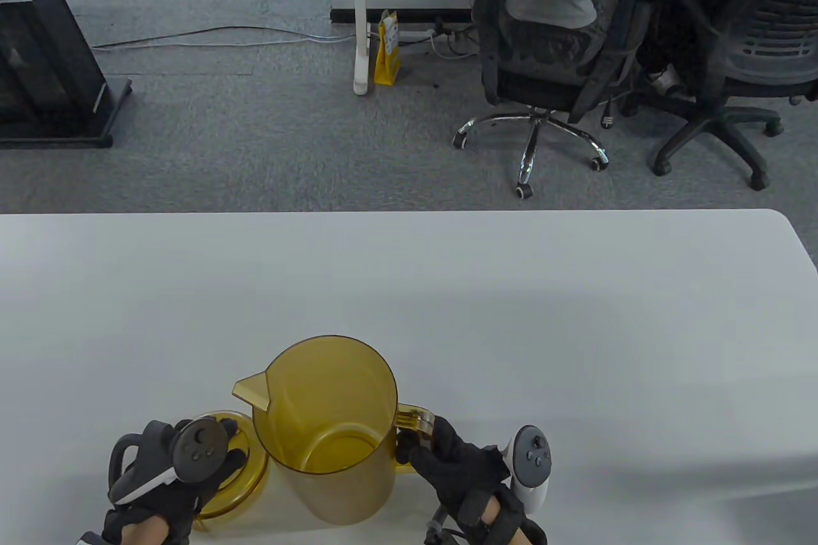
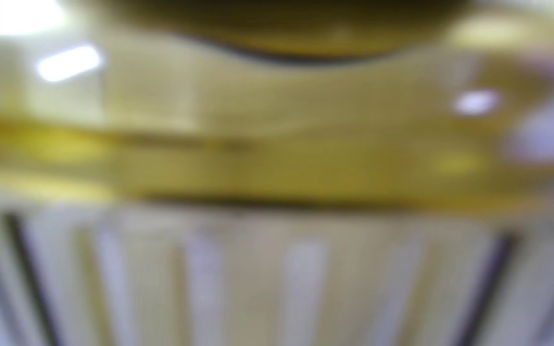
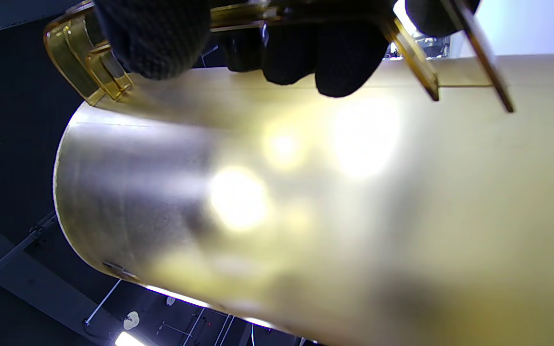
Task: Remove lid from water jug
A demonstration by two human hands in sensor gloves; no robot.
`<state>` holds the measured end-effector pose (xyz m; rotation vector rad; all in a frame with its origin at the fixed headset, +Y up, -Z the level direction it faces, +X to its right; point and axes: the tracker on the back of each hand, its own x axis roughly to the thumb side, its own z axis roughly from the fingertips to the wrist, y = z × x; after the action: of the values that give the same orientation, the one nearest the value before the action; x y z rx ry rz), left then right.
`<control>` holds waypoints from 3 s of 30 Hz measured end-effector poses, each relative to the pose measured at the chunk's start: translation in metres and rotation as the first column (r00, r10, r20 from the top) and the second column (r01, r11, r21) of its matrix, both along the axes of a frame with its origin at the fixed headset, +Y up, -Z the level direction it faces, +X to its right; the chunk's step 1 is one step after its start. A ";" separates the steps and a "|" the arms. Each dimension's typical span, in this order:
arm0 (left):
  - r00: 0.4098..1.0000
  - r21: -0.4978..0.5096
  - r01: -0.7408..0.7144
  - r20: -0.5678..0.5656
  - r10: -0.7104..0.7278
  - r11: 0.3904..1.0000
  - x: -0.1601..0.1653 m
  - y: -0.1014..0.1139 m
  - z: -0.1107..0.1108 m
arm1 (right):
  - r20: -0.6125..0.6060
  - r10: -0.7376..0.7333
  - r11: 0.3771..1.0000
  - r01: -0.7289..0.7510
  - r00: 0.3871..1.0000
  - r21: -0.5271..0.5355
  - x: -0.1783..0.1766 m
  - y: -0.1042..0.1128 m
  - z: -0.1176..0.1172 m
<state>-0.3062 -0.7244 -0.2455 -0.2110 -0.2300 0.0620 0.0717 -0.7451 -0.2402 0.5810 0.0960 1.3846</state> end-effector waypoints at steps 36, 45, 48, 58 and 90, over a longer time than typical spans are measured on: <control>0.949 0.157 -0.310 -0.009 0.316 0.938 -0.021 0.030 0.010 | -0.013 0.059 0.995 -0.058 0.998 0.080 0.005 0.006 -0.001; 0.957 0.140 -0.287 -0.010 0.291 0.948 -0.021 0.028 0.009 | -0.018 0.118 0.987 -0.116 0.993 0.111 0.010 0.015 0.001; 0.942 0.170 -0.330 0.001 0.335 0.928 -0.025 0.028 0.007 | 0.003 0.179 0.973 -0.178 0.984 0.146 0.015 0.025 0.003; 0.948 0.141 -0.317 0.016 0.318 0.938 -0.022 0.028 0.006 | 0.225 0.546 0.741 -0.590 0.807 0.319 0.050 0.070 0.017; 0.976 0.145 -0.214 -0.001 0.216 0.966 -0.020 0.021 0.003 | 0.433 0.866 0.282 -0.959 0.250 -0.010 0.055 0.037 -0.005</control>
<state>-0.3260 -0.7030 -0.2422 -0.0402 -0.2389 0.2619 0.1265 -0.7076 -0.2448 0.4554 -0.0701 2.7511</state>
